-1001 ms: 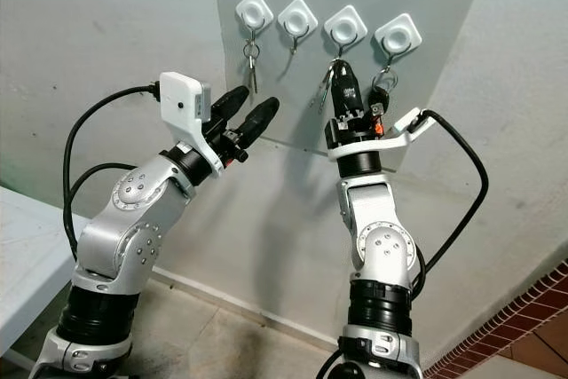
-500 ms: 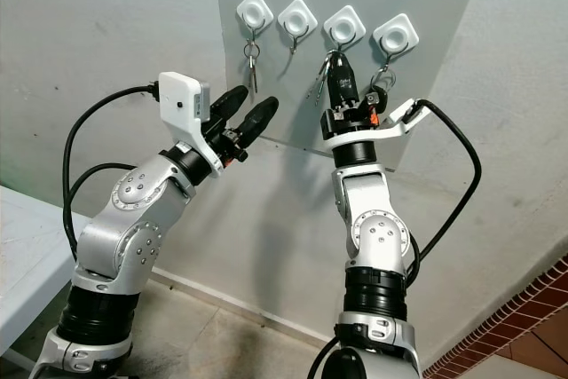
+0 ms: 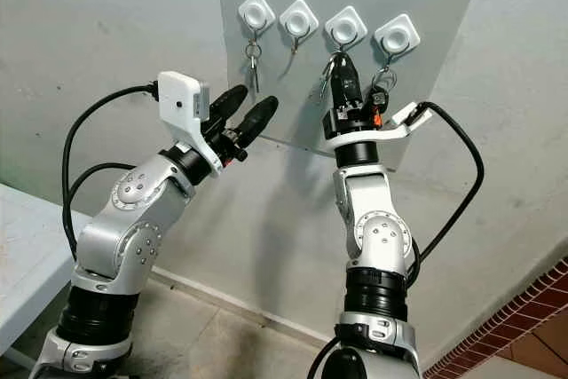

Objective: Hang keys on a hook

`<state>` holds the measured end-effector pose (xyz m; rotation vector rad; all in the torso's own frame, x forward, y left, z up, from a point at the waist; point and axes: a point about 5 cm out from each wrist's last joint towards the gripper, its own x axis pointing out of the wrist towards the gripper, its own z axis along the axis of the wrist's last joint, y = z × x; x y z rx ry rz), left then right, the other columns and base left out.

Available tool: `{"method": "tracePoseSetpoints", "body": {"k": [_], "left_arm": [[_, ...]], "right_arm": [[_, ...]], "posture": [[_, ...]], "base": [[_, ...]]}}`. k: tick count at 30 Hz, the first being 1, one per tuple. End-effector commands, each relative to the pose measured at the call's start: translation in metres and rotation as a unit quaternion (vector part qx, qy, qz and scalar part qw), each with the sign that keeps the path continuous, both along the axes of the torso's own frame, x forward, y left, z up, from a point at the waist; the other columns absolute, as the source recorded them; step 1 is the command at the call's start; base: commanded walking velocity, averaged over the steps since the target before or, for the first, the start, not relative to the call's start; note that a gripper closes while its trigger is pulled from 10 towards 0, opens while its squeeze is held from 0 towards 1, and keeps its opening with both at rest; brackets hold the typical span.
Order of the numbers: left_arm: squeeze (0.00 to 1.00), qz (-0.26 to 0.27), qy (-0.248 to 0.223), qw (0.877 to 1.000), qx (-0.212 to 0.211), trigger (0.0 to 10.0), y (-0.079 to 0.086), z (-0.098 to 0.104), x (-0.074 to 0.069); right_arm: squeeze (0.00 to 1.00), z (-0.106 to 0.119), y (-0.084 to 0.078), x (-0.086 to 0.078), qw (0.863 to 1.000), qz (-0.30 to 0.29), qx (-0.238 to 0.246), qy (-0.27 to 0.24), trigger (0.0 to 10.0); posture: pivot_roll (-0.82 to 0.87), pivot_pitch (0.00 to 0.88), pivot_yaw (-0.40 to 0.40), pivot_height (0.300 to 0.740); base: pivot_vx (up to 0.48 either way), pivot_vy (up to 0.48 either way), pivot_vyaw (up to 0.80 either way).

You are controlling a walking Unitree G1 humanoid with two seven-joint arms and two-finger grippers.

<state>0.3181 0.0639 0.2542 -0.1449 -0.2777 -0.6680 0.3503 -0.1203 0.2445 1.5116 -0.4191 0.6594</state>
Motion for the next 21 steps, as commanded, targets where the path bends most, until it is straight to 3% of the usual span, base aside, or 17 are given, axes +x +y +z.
{"method": "tracePoseSetpoints", "body": {"k": [1,21], "left_arm": [[0.0,-0.002,-0.014,1.0,-0.001,10.0,-0.001,0.008,-0.002],[0.0,0.0,-0.014,1.0,-0.013,10.0,-0.001,0.01,-0.004]], "right_arm": [[0.0,-0.007,0.012,-0.005,0.999,0.009,0.05,0.014,10.0],[0.0,-0.026,0.02,-0.008,0.997,0.002,-0.011,0.078,10.0]], "posture": [[0.22,0.0,-0.008,0.736],[0.23,0.0,-0.023,0.736]], "base": [[0.0,0.0,0.0],[0.0,0.0,0.0]]}}
